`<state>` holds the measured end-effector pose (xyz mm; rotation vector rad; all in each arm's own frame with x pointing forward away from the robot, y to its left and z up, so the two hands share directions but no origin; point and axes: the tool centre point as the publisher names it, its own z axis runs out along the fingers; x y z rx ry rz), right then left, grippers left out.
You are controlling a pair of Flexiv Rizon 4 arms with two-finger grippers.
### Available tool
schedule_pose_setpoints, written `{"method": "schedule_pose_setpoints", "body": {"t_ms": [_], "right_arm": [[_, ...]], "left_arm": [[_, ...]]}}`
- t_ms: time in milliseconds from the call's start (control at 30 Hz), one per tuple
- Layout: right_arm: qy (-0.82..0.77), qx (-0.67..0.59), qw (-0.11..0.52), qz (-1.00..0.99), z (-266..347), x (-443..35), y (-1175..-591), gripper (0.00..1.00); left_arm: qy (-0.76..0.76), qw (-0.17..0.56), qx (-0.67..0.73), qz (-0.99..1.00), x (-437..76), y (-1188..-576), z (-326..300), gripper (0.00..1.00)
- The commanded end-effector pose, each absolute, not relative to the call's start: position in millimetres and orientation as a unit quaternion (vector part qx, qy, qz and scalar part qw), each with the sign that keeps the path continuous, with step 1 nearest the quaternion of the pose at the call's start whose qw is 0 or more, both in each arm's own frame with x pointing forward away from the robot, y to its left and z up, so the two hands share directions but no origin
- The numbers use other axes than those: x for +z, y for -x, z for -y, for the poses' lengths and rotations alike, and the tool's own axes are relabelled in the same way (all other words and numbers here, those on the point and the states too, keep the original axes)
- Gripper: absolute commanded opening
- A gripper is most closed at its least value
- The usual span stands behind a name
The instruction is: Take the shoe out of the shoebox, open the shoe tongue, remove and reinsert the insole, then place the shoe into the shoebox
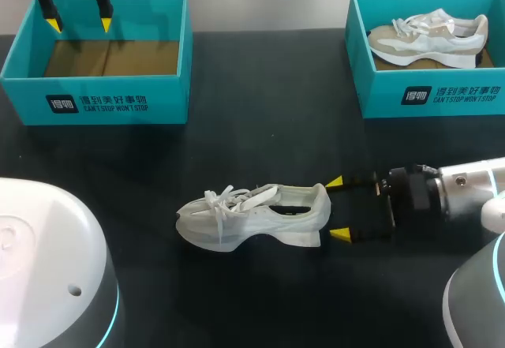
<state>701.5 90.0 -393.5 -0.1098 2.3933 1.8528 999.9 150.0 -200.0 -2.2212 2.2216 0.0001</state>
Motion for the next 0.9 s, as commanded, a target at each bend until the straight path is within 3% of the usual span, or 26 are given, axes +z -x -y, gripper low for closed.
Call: {"method": "schedule_pose_setpoints", "body": {"t_ms": [33, 900], "right_arm": [[0.04, 0.622, 0.046, -0.781, -99.8, -402.5, -706.0, 1.0], [0.027, 0.624, 0.005, -0.781, -135.2, -406.7, -704.4, 1.0]], "left_arm": [[0.707, 0.0, 0.0, -0.707, -200.0, -1000.0, -149.9, 1.0], [0.707, 0.0, 0.0, -0.707, -200.0, -1000.0, -149.9, 1.0]]}}
